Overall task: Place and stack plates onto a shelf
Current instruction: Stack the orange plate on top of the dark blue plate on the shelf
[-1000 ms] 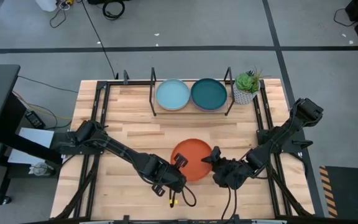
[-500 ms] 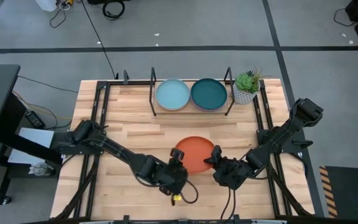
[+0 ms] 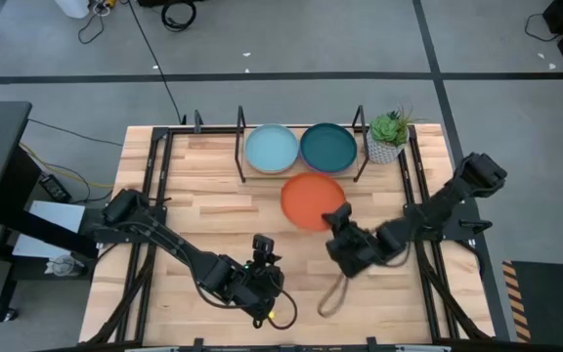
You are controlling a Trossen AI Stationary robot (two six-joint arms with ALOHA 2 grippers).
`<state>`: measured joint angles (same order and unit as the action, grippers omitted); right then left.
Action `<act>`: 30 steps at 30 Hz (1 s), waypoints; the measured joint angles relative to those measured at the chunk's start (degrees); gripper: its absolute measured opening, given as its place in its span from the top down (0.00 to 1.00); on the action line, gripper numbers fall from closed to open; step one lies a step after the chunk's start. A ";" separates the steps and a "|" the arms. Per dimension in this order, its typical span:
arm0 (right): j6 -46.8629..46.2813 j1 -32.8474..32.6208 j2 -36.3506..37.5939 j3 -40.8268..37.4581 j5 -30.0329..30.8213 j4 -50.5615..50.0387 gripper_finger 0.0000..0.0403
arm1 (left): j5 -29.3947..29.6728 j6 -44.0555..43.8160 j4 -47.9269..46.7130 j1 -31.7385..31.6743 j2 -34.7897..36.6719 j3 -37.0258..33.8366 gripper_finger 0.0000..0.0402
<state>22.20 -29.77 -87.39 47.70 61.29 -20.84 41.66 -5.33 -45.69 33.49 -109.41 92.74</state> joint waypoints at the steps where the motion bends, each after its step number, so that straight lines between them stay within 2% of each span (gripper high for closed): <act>1: -0.64 1.91 0.00 0.00 -0.51 0.12 0.85 | 0.10 -0.22 1.22 0.25 0.32 -1.59 0.60; 6: -1.37 11.13 0.02 0.00 -0.94 0.20 0.85 | 0.23 -1.40 9.07 0.76 3.13 -9.77 0.62; 15: 2.37 24.61 0.04 0.00 -2.72 1.16 0.85 | 2.70 -1.87 21.64 2.96 14.75 -25.41 0.62; 25: 5.42 36.60 0.04 0.00 -13.66 2.80 0.85 | 5.19 -2.01 38.68 4.79 26.12 -43.50 0.62; 30: 6.52 39.83 0.04 0.00 -16.10 2.50 0.78 | 5.93 -1.72 44.71 4.75 30.35 -49.29 0.62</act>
<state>28.72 10.06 -87.35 47.70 45.19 -18.34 47.59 -7.06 -0.97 38.24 -79.06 43.44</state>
